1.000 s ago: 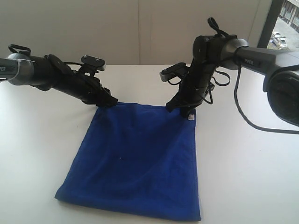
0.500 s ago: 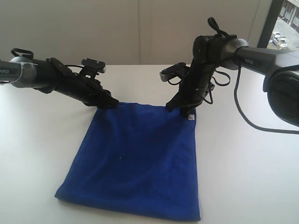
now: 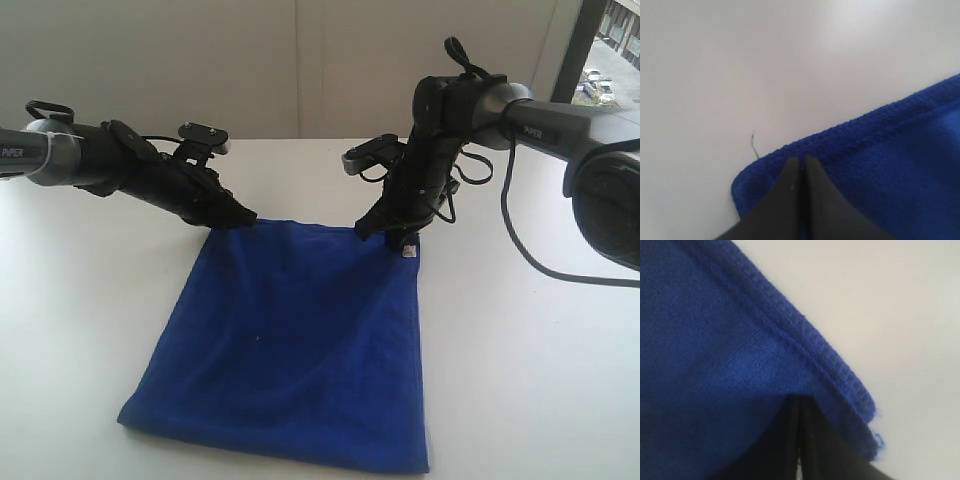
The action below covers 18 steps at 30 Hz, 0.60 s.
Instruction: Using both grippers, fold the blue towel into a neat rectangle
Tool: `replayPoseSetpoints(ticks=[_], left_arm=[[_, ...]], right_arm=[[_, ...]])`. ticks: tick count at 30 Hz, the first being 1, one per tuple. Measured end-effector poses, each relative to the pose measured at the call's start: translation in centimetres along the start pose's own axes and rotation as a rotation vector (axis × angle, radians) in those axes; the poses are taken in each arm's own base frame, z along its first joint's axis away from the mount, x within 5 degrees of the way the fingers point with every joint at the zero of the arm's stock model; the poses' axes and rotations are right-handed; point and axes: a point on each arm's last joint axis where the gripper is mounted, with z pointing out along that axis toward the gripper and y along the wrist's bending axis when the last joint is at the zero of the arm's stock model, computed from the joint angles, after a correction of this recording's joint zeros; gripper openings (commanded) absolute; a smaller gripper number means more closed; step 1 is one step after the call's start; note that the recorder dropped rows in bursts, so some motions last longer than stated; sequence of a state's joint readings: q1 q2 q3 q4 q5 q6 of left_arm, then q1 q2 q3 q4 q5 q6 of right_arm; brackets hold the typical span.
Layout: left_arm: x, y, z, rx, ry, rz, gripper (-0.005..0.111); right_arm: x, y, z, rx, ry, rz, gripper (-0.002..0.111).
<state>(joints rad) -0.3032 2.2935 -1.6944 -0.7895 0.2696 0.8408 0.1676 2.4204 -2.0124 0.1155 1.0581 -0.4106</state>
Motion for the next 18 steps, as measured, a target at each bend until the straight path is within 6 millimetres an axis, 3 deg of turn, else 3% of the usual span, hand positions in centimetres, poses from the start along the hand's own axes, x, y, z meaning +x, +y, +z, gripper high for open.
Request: replayPoseSetpoints(ticks=[16,18], left_arm=[[-0.62,0.51,-0.93,-0.08,0.005,0.144,0.004],[-0.66,0.63,-0.94,-0.093,0.003,0.158,0.012]], right_arm=[[0.02,0.01,0.0,-0.001,0.002,0.0,0.0],[0.02,0.01,0.0,-0.001,0.002,0.0,0.0]])
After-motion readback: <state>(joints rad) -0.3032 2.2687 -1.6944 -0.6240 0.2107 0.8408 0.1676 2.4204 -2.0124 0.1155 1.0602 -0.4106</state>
